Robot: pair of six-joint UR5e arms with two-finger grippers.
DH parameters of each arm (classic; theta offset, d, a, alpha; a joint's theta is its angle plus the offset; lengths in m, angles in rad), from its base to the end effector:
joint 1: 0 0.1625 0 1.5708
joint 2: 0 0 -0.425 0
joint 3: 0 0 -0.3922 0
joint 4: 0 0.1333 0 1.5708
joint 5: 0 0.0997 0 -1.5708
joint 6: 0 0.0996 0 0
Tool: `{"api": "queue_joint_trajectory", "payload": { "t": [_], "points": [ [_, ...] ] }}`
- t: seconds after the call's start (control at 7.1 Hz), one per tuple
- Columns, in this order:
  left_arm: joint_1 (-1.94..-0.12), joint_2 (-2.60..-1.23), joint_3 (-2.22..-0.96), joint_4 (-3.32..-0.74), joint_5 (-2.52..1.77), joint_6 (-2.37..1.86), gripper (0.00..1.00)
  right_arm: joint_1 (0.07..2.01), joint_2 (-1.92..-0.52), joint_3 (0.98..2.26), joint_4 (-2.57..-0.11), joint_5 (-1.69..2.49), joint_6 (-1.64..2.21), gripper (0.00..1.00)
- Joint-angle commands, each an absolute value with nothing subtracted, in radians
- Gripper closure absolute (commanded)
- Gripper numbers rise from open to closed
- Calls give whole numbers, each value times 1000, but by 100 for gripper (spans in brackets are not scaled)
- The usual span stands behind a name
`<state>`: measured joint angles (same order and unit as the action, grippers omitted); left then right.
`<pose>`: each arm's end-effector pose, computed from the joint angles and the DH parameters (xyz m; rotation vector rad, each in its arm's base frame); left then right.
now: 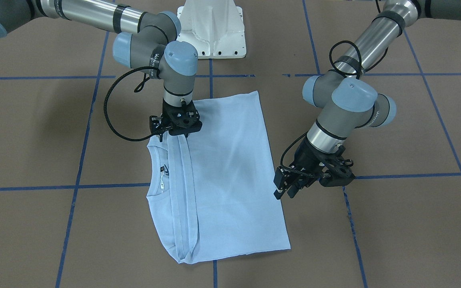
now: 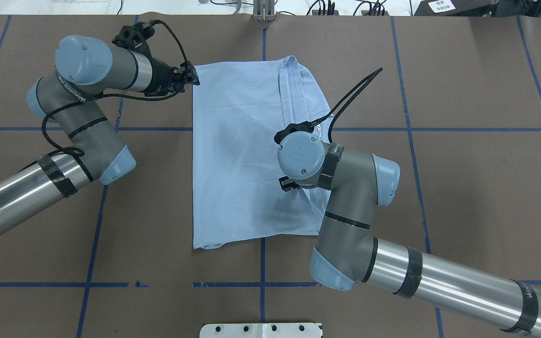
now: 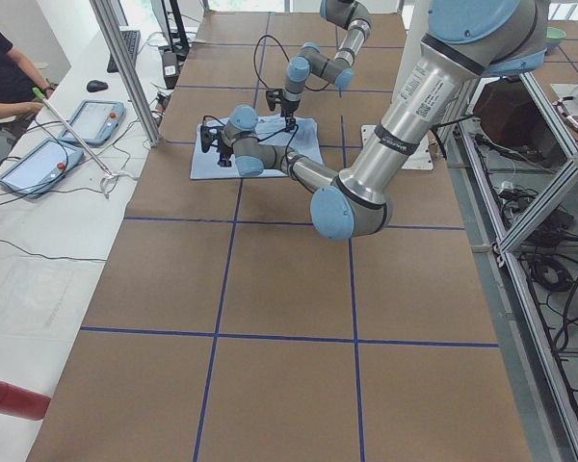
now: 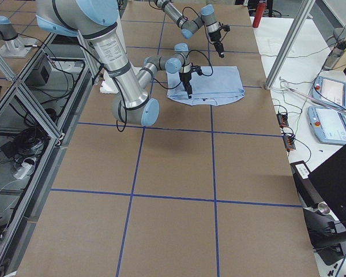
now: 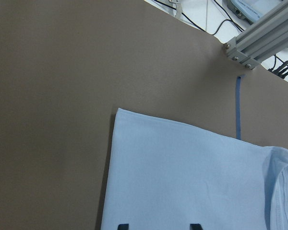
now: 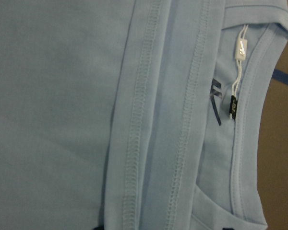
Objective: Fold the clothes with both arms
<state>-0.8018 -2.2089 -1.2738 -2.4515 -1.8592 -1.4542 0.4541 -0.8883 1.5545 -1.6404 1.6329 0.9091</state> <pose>0.4438 -0.6095 0.3116 0.3144 1.2073 -0.4189 -0.5865 -0.4278 0.2761 0.2652 -0.5390 -0.2199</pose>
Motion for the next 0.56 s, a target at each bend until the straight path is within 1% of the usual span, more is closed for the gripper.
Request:
{"api": "queue_joint_trajectory", "payload": {
  "t": [0.0, 0.14, 0.28, 0.42],
  "points": [
    [-801, -2207, -1272, -2451, -1856, -1454, 47, 486, -980, 1635, -1638, 1672, 876, 15],
    [-801, -2197, -1273, -2451, -1856, -1454, 47, 521, -1083, 1743, -1641, 1678, 773, 15],
    [-799, -2197, -1275, -2451, -1855, -1454, 47, 531, -1227, 1819, -1626, 1668, 712, 15],
    [-799, -2197, -1276, -2451, -1856, -1454, 47, 531, -1221, 1845, -1634, 1667, 719, 15]
  ]
}}
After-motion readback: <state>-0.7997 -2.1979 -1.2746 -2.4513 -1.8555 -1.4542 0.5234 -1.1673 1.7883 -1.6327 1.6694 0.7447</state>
